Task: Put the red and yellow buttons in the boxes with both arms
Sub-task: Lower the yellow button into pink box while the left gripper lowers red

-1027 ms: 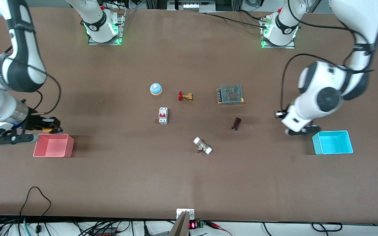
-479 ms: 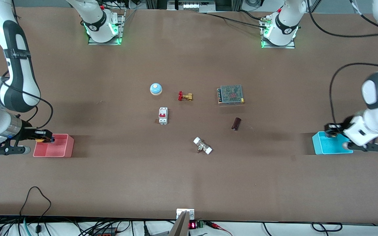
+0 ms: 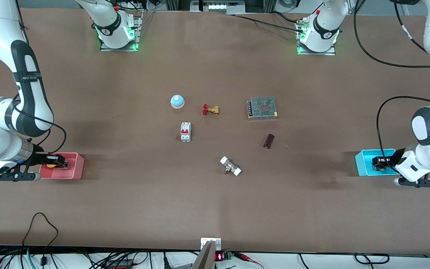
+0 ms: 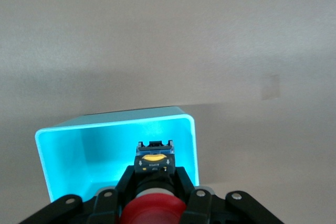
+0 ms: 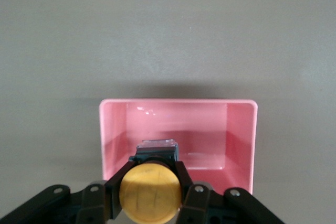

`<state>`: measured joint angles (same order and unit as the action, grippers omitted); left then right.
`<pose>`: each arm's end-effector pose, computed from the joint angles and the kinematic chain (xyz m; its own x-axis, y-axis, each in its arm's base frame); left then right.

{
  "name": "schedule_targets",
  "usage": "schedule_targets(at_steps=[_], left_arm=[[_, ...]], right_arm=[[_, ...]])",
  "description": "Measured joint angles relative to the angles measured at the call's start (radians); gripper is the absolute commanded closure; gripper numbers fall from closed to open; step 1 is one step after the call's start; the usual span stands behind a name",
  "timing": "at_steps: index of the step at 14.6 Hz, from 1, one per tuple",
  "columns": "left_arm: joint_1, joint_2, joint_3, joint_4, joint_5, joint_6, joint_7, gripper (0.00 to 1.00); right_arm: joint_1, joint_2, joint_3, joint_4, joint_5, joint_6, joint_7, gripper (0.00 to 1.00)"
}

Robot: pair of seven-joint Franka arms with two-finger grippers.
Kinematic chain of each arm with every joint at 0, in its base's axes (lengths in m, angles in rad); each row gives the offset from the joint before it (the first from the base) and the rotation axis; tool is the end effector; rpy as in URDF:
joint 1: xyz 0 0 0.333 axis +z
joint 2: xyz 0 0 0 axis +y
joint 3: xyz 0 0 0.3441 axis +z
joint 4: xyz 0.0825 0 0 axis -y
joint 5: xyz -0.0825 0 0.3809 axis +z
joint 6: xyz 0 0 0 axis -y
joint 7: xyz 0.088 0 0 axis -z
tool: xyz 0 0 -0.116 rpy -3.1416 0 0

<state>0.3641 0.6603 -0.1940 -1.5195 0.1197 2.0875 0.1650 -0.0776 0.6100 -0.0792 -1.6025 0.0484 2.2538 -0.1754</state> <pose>0.6975 0.1502 0.2867 0.9970 -0.0242 -0.0741 -0.0219 -0.9992 0.0321 0.7048 -0.1012 0.2947 0.9991 0.0044 0.0417 0.0038 -0.9999 0.0140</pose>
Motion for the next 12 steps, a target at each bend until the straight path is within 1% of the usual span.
schedule_targets(at_steps=[5,6,8,10,12], left_arm=[[0.048,0.023,0.003,0.000,0.001,0.000,0.033,0.85],[0.052,0.032,0.003,0.000,0.001,0.001,0.036,0.85],[0.053,0.046,0.003,-0.002,0.001,0.001,0.036,0.85],[0.051,0.054,0.002,-0.008,0.001,0.001,0.036,0.85],[0.051,0.056,0.001,-0.019,0.001,0.001,0.036,0.83]], right_arm=[[-0.012,0.033,0.000,0.000,0.000,0.023,0.000,0.66],[-0.014,0.036,0.000,0.000,0.000,0.023,0.000,0.63],[-0.014,0.040,0.000,0.000,0.000,0.023,0.000,0.62],[-0.014,0.043,0.000,0.000,0.000,0.023,0.000,0.56],[-0.014,0.046,0.000,0.000,0.000,0.023,0.000,0.56]])
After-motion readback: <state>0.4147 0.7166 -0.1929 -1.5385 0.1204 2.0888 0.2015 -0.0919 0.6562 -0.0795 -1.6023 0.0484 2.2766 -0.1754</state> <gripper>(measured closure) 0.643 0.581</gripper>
